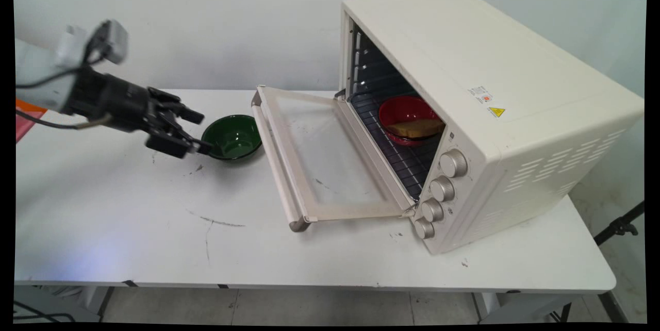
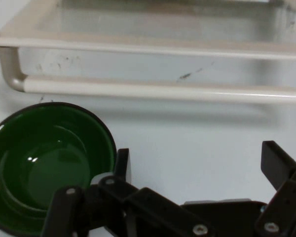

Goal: Close the oven

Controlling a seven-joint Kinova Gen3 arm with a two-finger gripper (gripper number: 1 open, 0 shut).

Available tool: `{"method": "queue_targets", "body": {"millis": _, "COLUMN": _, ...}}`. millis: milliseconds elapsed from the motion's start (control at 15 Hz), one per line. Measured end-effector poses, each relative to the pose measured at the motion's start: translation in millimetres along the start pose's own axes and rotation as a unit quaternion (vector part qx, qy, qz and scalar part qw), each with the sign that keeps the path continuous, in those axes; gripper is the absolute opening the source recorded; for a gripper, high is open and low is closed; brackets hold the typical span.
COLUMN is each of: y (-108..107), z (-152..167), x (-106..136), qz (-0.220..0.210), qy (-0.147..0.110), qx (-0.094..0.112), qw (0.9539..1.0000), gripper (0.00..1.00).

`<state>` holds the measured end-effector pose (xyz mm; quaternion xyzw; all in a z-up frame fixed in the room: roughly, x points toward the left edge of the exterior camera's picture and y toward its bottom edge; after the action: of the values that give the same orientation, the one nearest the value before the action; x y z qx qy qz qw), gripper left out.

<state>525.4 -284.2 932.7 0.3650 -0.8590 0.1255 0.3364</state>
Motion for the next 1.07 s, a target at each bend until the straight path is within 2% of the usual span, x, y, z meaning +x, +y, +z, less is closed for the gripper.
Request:
{"method": "queue_targets", "body": {"millis": 267, "y": -0.5, "z": 47.5, "x": -1.8, "qz": 0.012, "qy": -0.019, "qx": -0.002, "qw": 0.9997, "gripper": 1.0}}
{"method": "queue_targets", "body": {"millis": 333, "y": -1.3, "z": 59.1, "x": -1.9, "qz": 0.014, "qy": -0.023, "qx": -0.003, "qw": 0.9996, "gripper": 0.0}}
{"method": "queue_targets", "body": {"millis": 600, "y": -3.1, "z": 100.3, "x": -0.6, "qz": 0.015, "qy": -0.029, "qx": -0.01, "qw": 0.9994, "gripper": 0.0}}
{"method": "queue_targets", "body": {"millis": 1067, "y": -9.4, "z": 150.0, "x": 2.3, "qz": 0.022, "qy": -0.03, "qx": -0.016, "qw": 0.9992, "gripper": 0.0}}
